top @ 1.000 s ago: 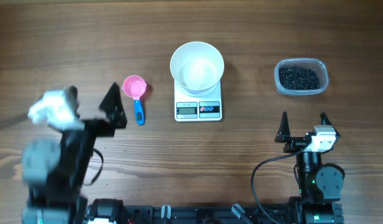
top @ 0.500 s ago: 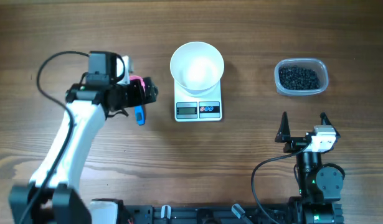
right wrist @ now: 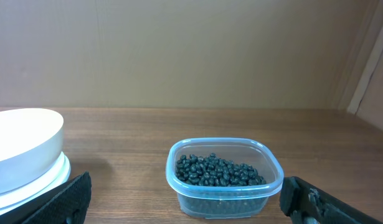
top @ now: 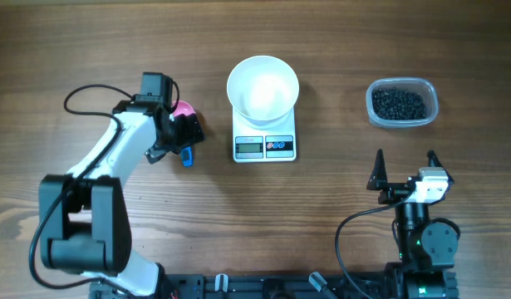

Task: Scoop item into bowl and weigh 150g on scale
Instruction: 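Move the left gripper forward over the pink scoop's blue handle, then close the left gripper on the blue handle of the pink scoop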

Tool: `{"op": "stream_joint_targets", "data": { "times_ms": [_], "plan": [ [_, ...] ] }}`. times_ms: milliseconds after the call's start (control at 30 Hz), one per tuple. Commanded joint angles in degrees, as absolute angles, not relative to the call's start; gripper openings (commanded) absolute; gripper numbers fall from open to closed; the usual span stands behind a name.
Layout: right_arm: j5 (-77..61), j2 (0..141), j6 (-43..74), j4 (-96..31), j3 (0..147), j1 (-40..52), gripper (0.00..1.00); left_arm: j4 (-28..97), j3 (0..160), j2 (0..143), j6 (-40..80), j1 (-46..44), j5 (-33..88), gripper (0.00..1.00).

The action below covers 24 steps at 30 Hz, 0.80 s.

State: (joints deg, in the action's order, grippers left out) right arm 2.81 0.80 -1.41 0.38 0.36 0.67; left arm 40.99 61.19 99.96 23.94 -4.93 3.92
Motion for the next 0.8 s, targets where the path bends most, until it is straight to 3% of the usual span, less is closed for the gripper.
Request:
{"op": "stream_joint_targets", "data": {
  "times_ms": [0,167,367,767],
  "plan": [
    [2.55,0.80,-1.50,0.58,0.30,0.91,1.00,39.72,61.82,101.60,22.92,-5.78,2.24,0.89],
    [2.55,0.80,-1.48,0.58,0.30,0.91,1.00,35.64,61.30,101.60,18.13,-6.59,1.83,0.82],
    [2.55,0.80,-1.48,0.58,0.30,0.91,1.00,32.34,59.61,102.02,18.20,-7.35,1.37,0.70],
    [2.55,0.80,-1.48,0.58,0.30,0.91,1.00,27.16,55.16,102.04,18.22,-7.35,0.08,0.54]
  ]
}}
